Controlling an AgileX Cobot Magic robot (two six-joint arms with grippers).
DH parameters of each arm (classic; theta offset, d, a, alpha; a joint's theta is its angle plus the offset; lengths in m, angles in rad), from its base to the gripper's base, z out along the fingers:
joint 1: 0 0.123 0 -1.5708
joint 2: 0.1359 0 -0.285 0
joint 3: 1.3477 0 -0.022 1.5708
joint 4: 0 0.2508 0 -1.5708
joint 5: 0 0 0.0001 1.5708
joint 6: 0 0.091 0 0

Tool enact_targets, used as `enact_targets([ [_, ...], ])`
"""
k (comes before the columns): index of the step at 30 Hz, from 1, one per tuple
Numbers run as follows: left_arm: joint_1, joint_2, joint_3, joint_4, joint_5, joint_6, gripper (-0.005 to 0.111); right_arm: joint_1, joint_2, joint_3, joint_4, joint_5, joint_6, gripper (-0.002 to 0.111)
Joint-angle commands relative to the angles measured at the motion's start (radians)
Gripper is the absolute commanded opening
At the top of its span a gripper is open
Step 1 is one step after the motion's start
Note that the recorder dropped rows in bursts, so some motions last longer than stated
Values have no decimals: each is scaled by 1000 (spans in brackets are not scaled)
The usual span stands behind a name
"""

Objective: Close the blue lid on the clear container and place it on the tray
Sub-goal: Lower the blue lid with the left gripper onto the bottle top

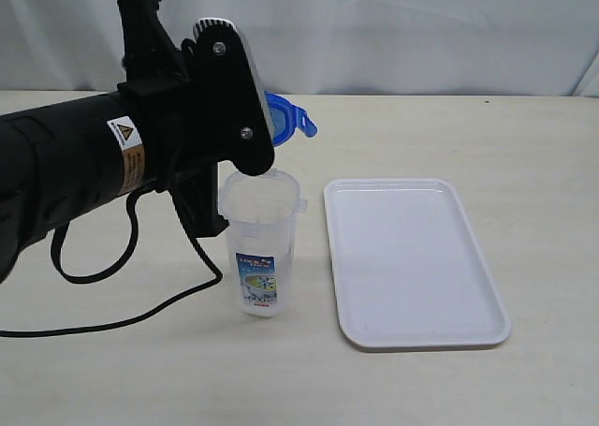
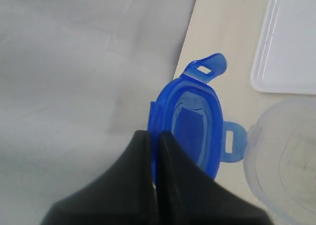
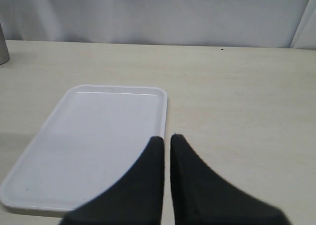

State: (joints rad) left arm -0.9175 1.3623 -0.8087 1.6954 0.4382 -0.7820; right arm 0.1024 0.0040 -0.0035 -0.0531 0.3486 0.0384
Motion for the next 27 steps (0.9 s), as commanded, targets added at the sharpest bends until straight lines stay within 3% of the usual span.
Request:
enact_targets([
  [1, 4, 20, 4, -5, 13, -12, 0, -6, -4, 4, -7, -3, 2, 5],
  [15, 9, 28, 4, 11, -7, -12, 0, -6, -4, 4, -7, -3, 2, 5],
  [20, -26, -3, 4, 13, 46, -1, 0, -6, -4, 4, -7, -3, 2, 5],
  [27, -37, -34, 8, -3, 20, -1, 0, -6, -4, 4, -7, -3, 2, 5],
])
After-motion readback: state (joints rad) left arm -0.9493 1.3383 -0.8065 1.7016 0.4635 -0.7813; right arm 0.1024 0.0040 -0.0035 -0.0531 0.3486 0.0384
